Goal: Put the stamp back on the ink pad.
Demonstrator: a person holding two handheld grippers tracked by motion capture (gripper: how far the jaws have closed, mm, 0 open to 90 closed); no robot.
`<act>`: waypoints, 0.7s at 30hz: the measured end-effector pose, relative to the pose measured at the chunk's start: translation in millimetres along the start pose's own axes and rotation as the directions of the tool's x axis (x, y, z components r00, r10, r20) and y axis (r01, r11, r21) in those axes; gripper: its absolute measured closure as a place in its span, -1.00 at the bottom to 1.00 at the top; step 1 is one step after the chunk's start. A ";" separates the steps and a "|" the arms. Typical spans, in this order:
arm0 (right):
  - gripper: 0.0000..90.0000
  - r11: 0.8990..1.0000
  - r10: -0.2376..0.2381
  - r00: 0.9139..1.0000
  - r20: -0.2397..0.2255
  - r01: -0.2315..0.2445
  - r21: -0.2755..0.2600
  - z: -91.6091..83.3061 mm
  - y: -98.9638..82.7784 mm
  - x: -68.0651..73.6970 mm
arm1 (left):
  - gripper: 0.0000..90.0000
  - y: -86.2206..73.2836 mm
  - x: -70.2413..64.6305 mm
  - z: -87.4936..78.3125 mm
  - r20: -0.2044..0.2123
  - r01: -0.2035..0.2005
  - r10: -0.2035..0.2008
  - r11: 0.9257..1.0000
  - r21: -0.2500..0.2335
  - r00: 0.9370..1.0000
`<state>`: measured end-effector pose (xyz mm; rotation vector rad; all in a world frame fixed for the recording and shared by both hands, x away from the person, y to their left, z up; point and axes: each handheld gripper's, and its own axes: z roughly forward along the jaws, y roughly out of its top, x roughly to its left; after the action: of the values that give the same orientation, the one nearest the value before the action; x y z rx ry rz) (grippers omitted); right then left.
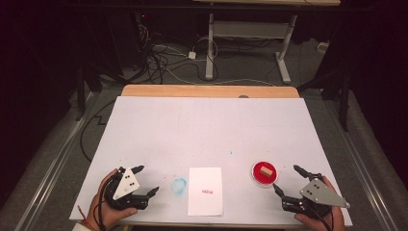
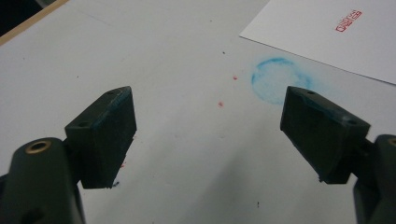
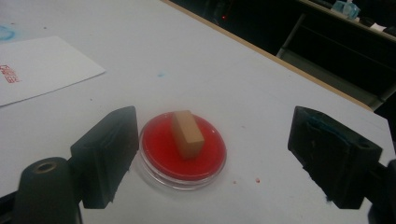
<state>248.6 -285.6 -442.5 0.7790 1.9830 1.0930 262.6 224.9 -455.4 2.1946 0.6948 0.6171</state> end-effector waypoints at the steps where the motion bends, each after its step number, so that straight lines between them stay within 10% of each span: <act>1: -0.63 1.000 -0.001 1.000 0.000 0.001 0.005 0.5 0.0 0.2 | -0.61 0.1 0.1 0.1 -0.002 -0.001 0.001 1.000 0.001 1.000; 21: -0.63 1.000 0.001 1.000 -0.004 -0.001 -0.002 1.2 -0.5 -0.2 | -0.61 1.1 1.3 1.1 -0.002 0.004 -0.004 1.000 0.005 1.000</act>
<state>249.7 -285.5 -443.3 0.7778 1.9847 1.0979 264.5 224.6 -455.0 2.1971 0.7019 0.6163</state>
